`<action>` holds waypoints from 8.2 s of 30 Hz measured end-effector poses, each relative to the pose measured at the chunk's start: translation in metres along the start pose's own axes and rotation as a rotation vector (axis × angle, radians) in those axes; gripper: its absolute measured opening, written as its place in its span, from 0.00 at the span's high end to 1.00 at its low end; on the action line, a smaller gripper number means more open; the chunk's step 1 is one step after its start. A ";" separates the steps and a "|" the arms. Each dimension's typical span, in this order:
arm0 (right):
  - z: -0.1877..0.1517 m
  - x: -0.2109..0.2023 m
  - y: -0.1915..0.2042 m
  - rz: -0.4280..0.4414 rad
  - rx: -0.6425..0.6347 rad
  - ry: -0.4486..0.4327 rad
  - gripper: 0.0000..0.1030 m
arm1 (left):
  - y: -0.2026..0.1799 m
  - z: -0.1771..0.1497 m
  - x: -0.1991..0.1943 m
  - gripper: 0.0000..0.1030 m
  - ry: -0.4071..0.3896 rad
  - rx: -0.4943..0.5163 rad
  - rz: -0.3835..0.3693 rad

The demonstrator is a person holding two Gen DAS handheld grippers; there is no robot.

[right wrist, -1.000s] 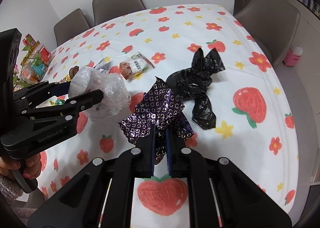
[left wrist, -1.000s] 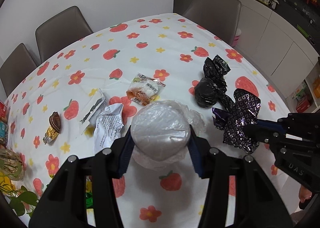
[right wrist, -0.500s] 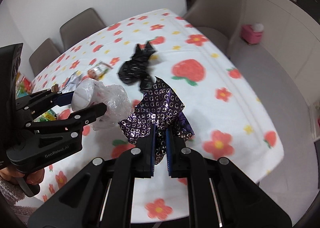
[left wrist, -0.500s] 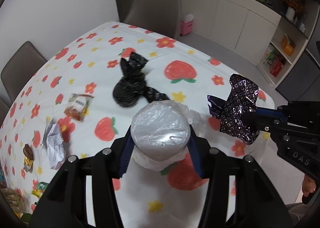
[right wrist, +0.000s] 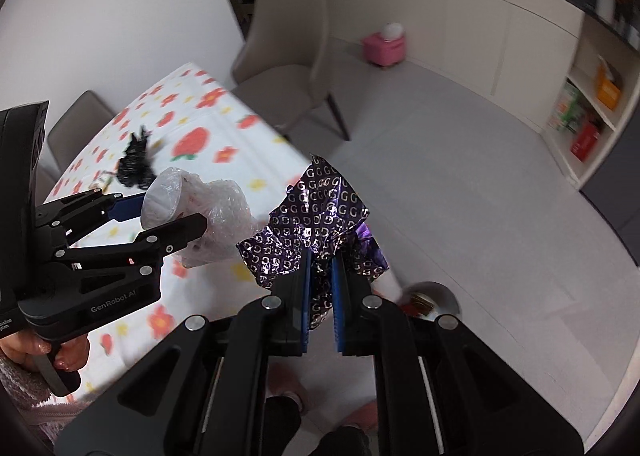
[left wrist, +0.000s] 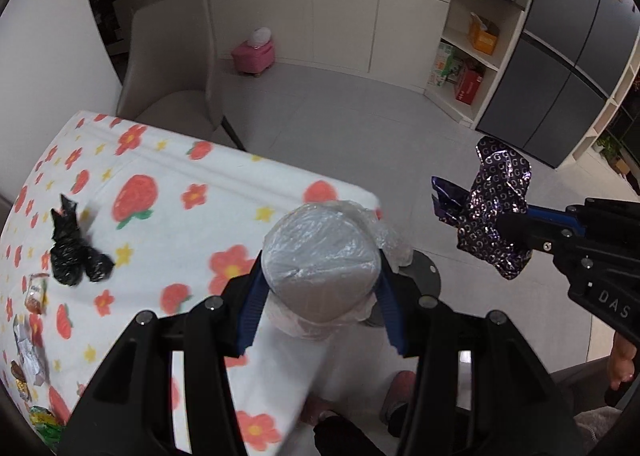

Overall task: Collect trash
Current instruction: 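Carry the plastic cup and purple wrapper over the grey bin, then open both tools to drop the cup and wrapper into the bin, then move both tools back over the table, then grasp the bread bag with the left tool while the right tool grasps the black plastic bag, then carry the bread bag and black plastic bag over the grey bin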

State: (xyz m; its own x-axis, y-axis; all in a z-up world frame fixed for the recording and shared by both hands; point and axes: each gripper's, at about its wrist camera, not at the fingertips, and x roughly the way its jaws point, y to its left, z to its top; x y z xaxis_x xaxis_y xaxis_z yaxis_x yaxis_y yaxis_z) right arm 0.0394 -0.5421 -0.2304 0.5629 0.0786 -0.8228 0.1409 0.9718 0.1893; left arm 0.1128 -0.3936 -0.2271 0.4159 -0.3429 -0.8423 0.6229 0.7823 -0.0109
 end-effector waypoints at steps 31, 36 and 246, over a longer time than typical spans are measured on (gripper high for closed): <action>-0.186 0.247 -0.218 -0.125 0.383 0.122 0.91 | -0.148 -0.079 0.342 0.51 0.214 0.209 -0.105; -0.206 0.289 -0.231 -0.139 0.400 0.104 0.88 | -0.152 -0.097 0.397 0.49 0.227 0.230 -0.108; -0.185 0.161 -0.222 -0.175 0.318 0.044 0.87 | -0.187 -0.081 0.285 0.91 0.200 0.274 -0.186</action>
State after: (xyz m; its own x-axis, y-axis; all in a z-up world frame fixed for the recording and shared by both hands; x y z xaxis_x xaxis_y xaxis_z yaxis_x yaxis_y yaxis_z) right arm -0.0518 -0.7040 -0.5039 0.4733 -0.0661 -0.8784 0.4822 0.8540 0.1955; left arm 0.0612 -0.5951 -0.5086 0.1580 -0.3365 -0.9283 0.8407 0.5389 -0.0523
